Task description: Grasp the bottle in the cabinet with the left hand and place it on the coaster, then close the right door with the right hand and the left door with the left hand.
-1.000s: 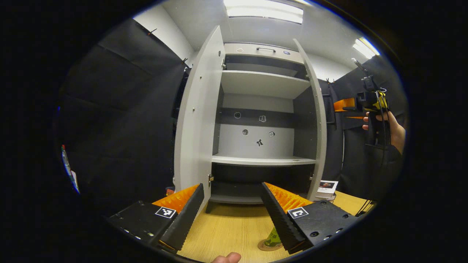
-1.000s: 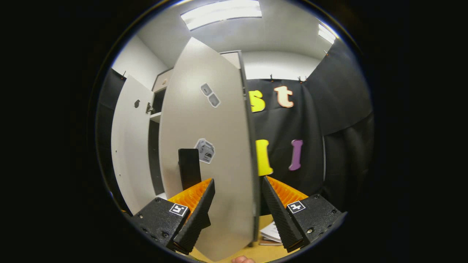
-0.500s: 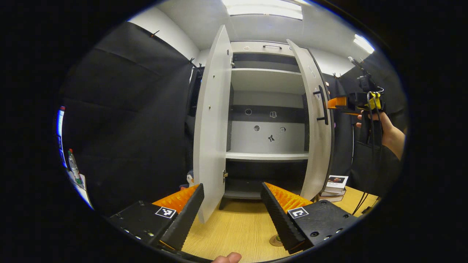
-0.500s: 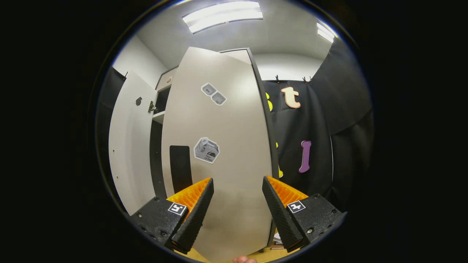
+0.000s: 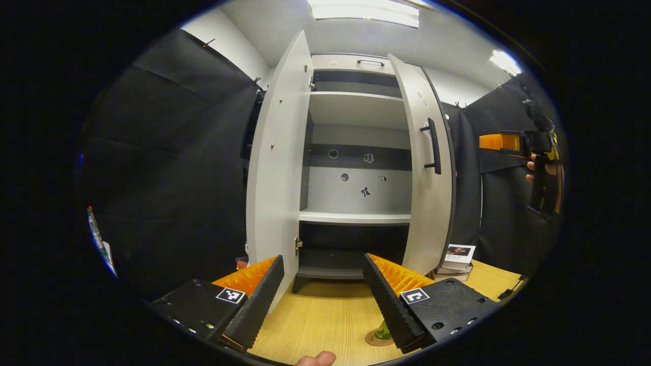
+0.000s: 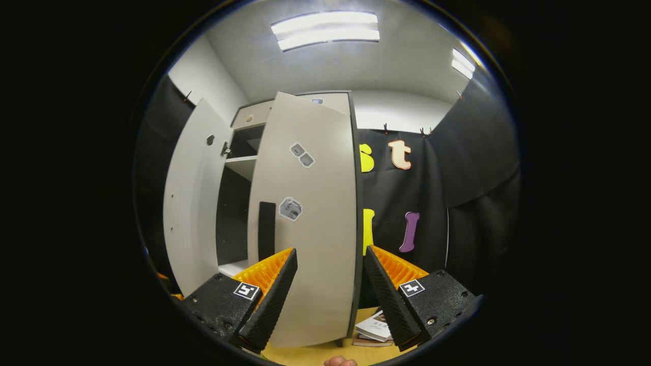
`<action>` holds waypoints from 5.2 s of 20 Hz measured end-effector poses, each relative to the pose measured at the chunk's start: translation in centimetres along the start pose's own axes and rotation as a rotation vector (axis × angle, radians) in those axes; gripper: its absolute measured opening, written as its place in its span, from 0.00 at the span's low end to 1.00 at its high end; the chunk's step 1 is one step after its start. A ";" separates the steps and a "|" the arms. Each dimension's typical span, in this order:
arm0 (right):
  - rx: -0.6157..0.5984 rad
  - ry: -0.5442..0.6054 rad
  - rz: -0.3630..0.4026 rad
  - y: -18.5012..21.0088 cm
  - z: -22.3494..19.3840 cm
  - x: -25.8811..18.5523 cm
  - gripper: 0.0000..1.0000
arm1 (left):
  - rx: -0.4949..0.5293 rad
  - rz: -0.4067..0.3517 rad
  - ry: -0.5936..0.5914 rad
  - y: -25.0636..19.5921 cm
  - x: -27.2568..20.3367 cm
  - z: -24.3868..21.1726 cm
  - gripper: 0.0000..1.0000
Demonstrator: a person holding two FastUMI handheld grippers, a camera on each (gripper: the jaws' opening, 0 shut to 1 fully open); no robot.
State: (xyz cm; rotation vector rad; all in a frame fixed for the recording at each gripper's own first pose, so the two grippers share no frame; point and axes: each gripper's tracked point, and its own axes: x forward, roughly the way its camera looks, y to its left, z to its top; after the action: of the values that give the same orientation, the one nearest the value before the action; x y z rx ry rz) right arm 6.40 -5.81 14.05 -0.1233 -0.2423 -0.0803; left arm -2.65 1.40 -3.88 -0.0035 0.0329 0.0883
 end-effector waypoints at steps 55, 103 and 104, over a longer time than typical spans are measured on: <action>0.062 0.243 -0.064 0.5 -12.5 -9.4 0.83 | -0.260 0.285 -0.256 21.2 5.6 12.5 0.94; 0.078 0.285 -0.085 0.6 -11.8 -12.8 0.83 | -0.053 -0.170 -0.034 -3.7 -2.5 -3.5 0.95; 0.075 0.279 -0.085 0.7 -11.5 -12.8 0.83 | -0.061 -0.172 -0.036 -3.7 -2.5 -3.4 0.99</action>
State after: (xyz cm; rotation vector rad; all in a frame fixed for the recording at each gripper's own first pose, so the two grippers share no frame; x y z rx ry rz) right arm -3.17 -5.79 -0.24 -0.0264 0.0288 -0.1713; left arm -4.97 -2.48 -7.19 -0.0660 -0.0057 -0.0831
